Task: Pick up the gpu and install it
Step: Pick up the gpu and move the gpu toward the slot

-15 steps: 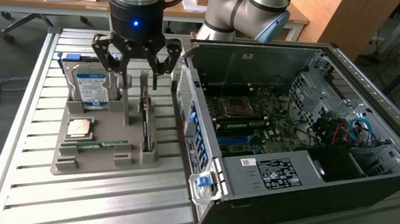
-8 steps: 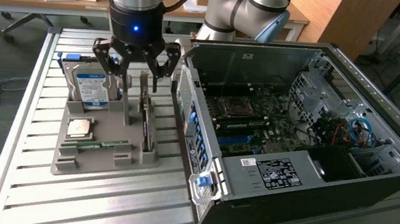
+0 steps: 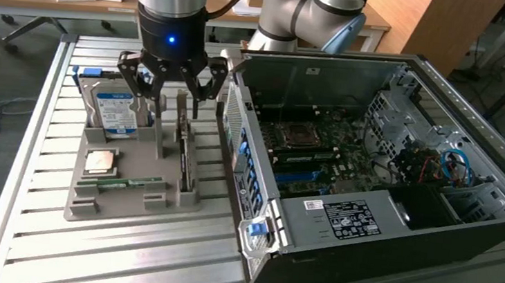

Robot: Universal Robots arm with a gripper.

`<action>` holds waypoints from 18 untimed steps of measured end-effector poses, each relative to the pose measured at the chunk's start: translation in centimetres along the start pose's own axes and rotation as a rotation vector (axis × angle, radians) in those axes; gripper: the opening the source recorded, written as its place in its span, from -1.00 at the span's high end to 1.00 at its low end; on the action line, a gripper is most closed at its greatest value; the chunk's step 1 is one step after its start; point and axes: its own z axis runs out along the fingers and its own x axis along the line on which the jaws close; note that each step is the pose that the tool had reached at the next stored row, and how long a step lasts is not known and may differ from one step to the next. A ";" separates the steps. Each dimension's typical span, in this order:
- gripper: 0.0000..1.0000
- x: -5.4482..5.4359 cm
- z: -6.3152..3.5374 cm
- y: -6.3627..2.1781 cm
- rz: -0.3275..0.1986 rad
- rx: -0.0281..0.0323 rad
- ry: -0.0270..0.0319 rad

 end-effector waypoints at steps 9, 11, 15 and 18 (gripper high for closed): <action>-0.18 0.0 0.11 0.00 0.000 -0.0002 -0.0002; -0.18 0.0 0.19 -0.01 0.000 0.0000 0.0000; -0.18 0.0 0.44 -0.02 0.000 0.0000 -0.0001; -0.18 0.0 0.63 -0.03 0.000 0.0000 0.0000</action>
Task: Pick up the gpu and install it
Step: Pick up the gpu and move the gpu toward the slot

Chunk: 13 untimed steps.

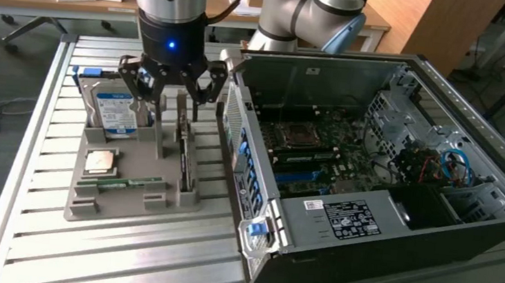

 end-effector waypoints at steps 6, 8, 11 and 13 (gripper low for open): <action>-0.18 0.0 0.34 -0.02 0.000 0.0000 0.0000; -0.18 0.0 0.46 -0.02 0.000 -0.0001 -0.0001; -0.18 0.0 0.67 -0.03 0.000 0.0000 0.0000; -0.18 0.0 0.84 -0.04 0.000 0.0000 -0.0001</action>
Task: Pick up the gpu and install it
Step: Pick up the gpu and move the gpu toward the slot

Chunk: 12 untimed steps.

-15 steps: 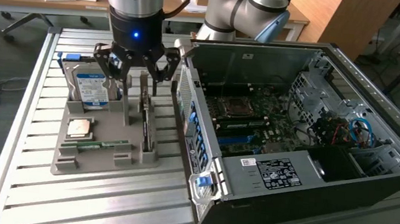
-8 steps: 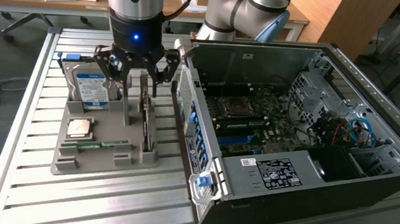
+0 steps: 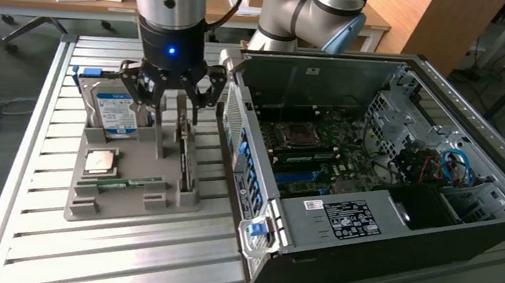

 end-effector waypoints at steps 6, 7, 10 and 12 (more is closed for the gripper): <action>-0.18 0.0 0.57 -0.03 0.000 0.0000 0.0000; -0.18 0.0 0.67 -0.03 0.000 0.0001 0.0001; -0.18 0.0 1.00 -0.04 0.000 0.0000 0.0000; -0.18 0.0 1.20 -0.06 0.000 0.0001 0.0001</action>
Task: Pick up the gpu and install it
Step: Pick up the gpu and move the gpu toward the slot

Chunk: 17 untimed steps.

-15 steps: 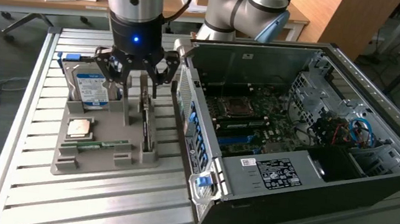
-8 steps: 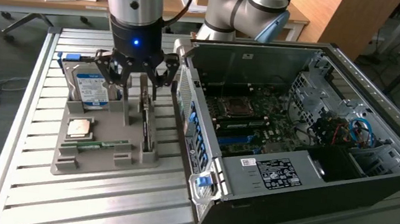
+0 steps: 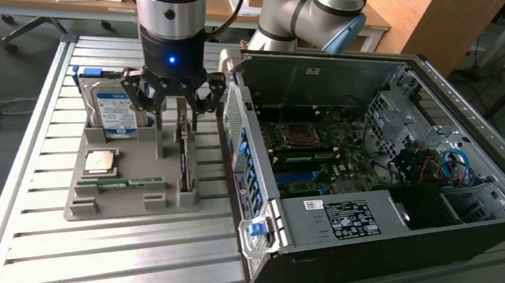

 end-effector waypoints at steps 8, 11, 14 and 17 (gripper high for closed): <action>-0.18 0.0 0.77 -0.03 0.000 -0.0001 -0.0001; -0.18 0.0 1.01 -0.04 0.000 -0.0001 0.0000; -0.18 0.0 1.19 -0.05 0.000 -0.0001 -0.0001; -0.18 0.0 1.23 -0.06 0.000 0.0001 0.0001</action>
